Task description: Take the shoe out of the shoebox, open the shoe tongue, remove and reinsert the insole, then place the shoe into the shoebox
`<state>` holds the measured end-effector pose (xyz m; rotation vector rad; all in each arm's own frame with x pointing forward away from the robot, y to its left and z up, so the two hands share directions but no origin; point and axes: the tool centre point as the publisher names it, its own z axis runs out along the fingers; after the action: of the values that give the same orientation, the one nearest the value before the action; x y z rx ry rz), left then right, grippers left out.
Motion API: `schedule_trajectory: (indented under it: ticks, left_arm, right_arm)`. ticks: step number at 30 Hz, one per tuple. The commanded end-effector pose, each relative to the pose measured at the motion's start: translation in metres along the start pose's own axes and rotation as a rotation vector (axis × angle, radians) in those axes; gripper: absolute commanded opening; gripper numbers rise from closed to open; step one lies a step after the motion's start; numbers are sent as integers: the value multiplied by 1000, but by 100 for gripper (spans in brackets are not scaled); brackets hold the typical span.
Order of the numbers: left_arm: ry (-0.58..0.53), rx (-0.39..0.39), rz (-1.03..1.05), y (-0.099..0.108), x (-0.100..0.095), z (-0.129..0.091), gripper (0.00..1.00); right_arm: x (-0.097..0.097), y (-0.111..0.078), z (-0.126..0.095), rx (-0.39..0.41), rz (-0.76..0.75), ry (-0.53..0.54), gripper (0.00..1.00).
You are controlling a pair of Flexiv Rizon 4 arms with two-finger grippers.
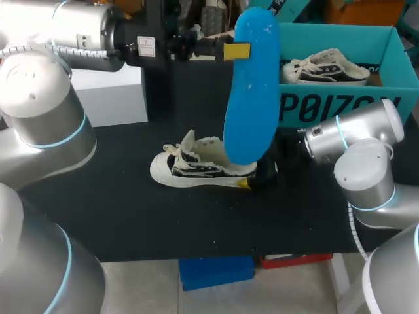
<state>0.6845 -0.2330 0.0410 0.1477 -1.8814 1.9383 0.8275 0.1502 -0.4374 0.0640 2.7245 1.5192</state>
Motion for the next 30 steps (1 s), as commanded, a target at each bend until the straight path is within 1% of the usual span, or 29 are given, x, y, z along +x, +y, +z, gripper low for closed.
schedule_trajectory:
  ticks: [1,3,6,7,9,10,12,13,14,15,17,18,26,27,28,29,30]
  left_arm:
    - [-28,5,-2,-13,18,2,0]
    - [-14,17,-12,-22,26,3,0]
    - [-2,14,-10,-31,37,5,0]
    - [14,31,-22,-36,42,6,0]
    - [18,22,-12,-41,48,7,0]
    - [24,37,-18,-43,50,7,0]
    - [15,11,17,-45,54,7,0]
    - [26,32,-3,-47,56,8,0]
    - [28,30,1,-48,58,8,0]
    - [22,20,22,-49,59,8,0]
    - [35,33,5,-50,62,9,0]
    - [29,21,19,-49,63,9,0]
    - [29,21,19,-49,63,9,0]
    - [29,21,19,-49,63,9,0]
    - [29,21,19,-49,63,9,0]
    - [29,21,19,-49,63,9,0]
    - [29,21,19,-49,63,9,0]
  right_arm:
    - [0,-3,1,2,1,1,0]
    - [0,-3,1,2,1,1,0]
    - [0,-3,1,2,1,1,0]
    - [0,-3,1,2,1,1,0]
    - [0,-3,1,2,1,1,0]
    - [0,-3,1,2,1,1,0]
    - [0,-3,1,2,1,1,0]
    - [0,-3,1,2,1,1,0]
    - [0,-3,1,2,1,1,0]
    - [0,-3,1,2,1,1,0]
    - [0,-3,1,2,1,1,0]
    - [0,-3,1,2,1,1,0]
    - [0,-2,0,5,0,-2,0]
    - [-1,-1,-2,8,-1,-4,6]
    - [-1,0,-2,17,0,-4,35]
    - [-2,0,-4,33,0,-1,91]
    - [-3,1,-5,41,0,-3,100]
